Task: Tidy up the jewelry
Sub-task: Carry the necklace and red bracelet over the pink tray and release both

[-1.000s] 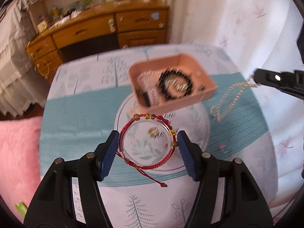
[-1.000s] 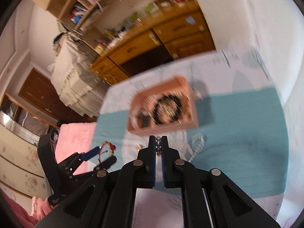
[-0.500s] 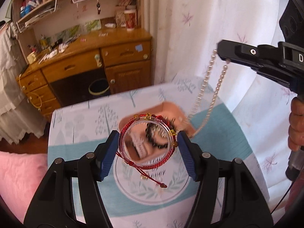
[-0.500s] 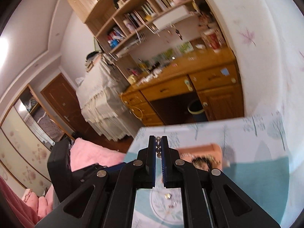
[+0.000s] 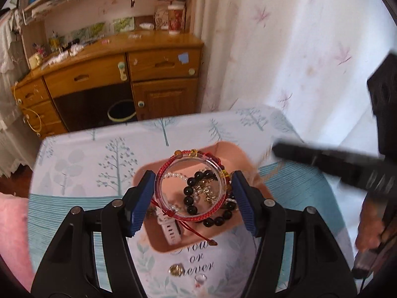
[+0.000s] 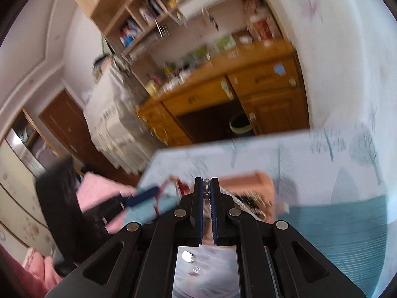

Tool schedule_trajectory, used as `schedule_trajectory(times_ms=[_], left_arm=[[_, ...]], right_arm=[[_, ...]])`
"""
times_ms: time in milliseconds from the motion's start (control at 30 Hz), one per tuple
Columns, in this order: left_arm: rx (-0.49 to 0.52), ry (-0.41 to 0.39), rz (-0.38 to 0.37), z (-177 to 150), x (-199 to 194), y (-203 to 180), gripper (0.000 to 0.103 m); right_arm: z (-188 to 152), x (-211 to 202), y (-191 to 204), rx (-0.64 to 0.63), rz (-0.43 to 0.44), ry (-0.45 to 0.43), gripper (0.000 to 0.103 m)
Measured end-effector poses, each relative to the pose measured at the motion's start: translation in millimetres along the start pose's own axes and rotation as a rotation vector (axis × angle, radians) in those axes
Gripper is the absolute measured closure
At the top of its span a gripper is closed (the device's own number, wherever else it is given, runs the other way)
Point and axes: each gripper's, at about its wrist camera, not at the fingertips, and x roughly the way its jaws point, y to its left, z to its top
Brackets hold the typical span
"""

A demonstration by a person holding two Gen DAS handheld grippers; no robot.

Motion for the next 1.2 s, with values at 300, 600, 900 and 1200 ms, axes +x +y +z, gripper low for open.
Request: schedule_trajectory(times_ms=[300,600,900,1200], left_arm=[[-0.056,0.043,0.037,-13.3,28.4,13.4,0.025],[-0.094,0.009,0.055,-24.7,-13.0,29.1,0.025],[-0.172,0.043,0.107,-72.4,-41.8,49.6,0.025],[-0.236,0.099,0.030,-129.6,-43.9,44.6,0.029]], right_arm=[[-47.0,54.8,-61.1,0.171,-0.041,0.097,0.097],[-50.5,22.5,-39.8,-0.006,-0.173,0.019,0.062],[-123.6,-23.8,-33.3,-0.085,-0.528,-0.096,0.020],[-209.0,-46.6,-39.8,-0.005,-0.562,-0.005,0.019]])
